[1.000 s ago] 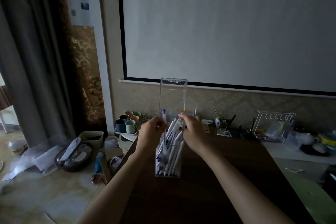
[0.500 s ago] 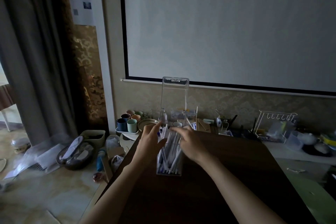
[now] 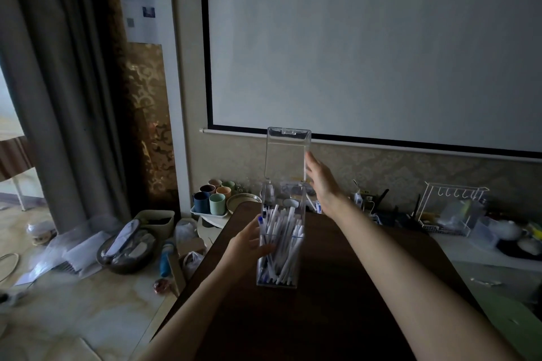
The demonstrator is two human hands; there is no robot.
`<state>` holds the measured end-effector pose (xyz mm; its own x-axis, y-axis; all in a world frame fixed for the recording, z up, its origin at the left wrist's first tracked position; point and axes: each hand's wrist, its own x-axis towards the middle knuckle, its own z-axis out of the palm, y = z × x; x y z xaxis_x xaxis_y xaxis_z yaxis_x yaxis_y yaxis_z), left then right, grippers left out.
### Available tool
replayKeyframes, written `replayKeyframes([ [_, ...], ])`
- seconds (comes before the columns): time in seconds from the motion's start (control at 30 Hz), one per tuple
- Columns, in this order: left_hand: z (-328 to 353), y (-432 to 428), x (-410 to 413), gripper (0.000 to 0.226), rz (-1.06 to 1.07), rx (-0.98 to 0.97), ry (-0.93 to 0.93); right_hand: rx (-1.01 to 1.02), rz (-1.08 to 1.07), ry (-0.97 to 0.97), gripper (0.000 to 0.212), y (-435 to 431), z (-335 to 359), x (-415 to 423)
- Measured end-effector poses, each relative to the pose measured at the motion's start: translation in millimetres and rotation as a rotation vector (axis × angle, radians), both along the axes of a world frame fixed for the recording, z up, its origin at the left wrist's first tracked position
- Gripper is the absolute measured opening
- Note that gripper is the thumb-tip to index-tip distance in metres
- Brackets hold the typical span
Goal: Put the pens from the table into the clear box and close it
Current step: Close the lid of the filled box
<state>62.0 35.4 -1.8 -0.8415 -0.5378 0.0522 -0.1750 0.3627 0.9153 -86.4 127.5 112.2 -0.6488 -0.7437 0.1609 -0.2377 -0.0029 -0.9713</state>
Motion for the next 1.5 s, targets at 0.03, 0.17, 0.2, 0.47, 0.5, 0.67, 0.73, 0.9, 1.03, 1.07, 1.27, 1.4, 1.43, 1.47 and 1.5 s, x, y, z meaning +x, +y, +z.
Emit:
replayKeyframes([
  [0.03,0,2,1,0.056,-0.001,-0.012,0.018,-0.01,-0.019,0.034,0.058,2,-1,4],
  [0.17,2,6,2,0.051,0.024,-0.053,0.043,-0.054,-0.057,0.196,0.058,24,-14,21],
  [0.2,3,7,2,0.05,0.031,-0.062,0.047,-0.047,-0.048,0.233,0.058,30,-22,26],
  [0.47,-3,22,8,0.069,0.185,-0.364,0.174,-0.005,-0.019,0.373,0.064,47,-74,37],
  [0.5,-5,28,10,0.064,0.225,-0.368,0.225,-0.005,-0.021,0.373,0.064,47,-74,37],
  [0.67,-14,39,9,0.056,0.242,-0.503,0.245,-0.025,-0.031,0.373,0.061,47,-76,37],
  [0.73,-14,41,9,0.057,0.238,-0.522,0.216,-0.027,-0.024,0.385,0.056,50,-78,39],
  [0.9,-19,42,16,0.073,0.254,-0.117,0.261,-0.005,0.006,0.336,0.052,62,-90,48],
  [1.03,-24,39,23,0.06,0.126,0.108,0.217,0.067,-0.063,0.41,0.05,68,-111,50],
  [1.07,-24,39,25,0.065,0.109,0.113,0.216,0.094,-0.072,0.402,0.05,70,-115,50],
  [1.27,-21,32,15,0.086,0.058,0.066,0.2,0.193,0.022,0.07,0.059,76,-121,66],
  [1.4,-26,22,2,0.091,0.11,0.048,0.165,0.241,0.027,0.041,0.058,68,-122,71],
  [1.43,-26,19,-1,0.092,0.107,0.031,0.164,0.25,0.023,0.029,0.058,65,-121,71],
  [1.47,-25,15,-4,0.092,0.1,0.01,0.158,0.249,0.025,0.008,0.058,63,-120,70],
  [1.5,-22,13,-6,0.093,0.085,0.001,0.147,0.266,0.029,-0.008,0.059,63,-116,72],
])
